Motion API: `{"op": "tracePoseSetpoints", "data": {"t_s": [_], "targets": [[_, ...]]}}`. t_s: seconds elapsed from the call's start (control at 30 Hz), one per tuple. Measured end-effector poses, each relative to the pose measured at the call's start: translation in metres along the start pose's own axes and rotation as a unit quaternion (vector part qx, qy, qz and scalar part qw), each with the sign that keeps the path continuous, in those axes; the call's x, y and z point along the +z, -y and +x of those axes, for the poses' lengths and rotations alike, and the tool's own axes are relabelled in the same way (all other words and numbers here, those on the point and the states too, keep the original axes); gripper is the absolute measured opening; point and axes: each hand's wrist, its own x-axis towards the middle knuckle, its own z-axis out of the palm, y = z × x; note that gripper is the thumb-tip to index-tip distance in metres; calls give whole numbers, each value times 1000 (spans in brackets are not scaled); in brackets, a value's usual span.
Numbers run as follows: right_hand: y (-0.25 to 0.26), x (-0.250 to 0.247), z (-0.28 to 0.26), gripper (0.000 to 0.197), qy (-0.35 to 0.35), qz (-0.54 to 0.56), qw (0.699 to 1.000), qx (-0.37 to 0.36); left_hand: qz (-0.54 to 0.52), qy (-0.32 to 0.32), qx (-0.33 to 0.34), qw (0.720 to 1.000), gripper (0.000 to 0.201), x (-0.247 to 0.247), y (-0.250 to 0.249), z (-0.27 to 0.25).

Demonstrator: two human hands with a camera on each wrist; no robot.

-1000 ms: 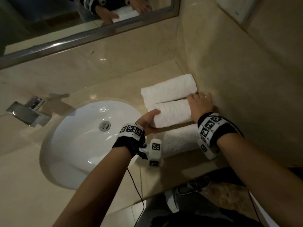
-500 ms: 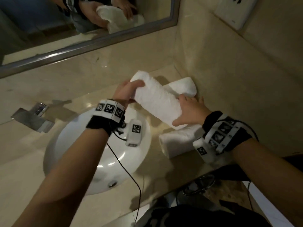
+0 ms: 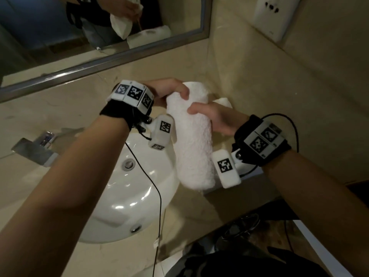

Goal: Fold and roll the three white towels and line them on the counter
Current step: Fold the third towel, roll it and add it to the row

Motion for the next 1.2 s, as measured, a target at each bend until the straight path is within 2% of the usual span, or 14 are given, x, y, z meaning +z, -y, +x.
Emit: {"op": "tracePoseSetpoints", "data": {"t_s": [0.2,0.3,0.43,0.47,0.57,0.63,0.7,0.8,0.87,0.97,1.0,1.07,1.13,1.2], "targets": [[-24,-8,-8,45,95,141,985,18,-50,7,-11,999,37,11,12,10],[-32,-12,-11,52,108,176,978,34,-70,14,-18,997,38,17,14,12],[-41,-18,-12,42,-10,133,987,91,-98,15,8,995,57,24,25,22],[-44,-17,-12,39,-52,134,984,102,-99,-14,16,995,58,27,28,25],[-58,-14,-9,50,-177,169,961,130,-82,-120,4,989,59,33,38,29],[-67,-11,-9,27,-219,209,942,143,-71,-118,-31,990,53,37,49,25],[-73,-8,-10,12,-239,281,918,147,-55,-72,-82,993,46,43,63,18],[-83,-9,-8,24,-310,331,879,145,-79,-25,-157,984,45,56,91,10],[-91,-9,-5,32,-353,368,845,158,-124,-5,-177,976,47,64,109,7],[-95,-7,-2,20,-403,418,802,142,-238,-33,-169,956,49,74,132,13],[-97,-6,1,19,-415,428,791,137,-282,-47,-161,945,57,78,138,17],[-101,-7,2,27,-423,441,780,134,-359,-64,-160,917,73,84,145,25],[-106,-12,4,48,-425,441,777,144,-400,-70,-156,900,54,90,145,33],[-108,-18,5,52,-423,403,796,158,-434,-62,-151,886,37,94,145,40]]}}
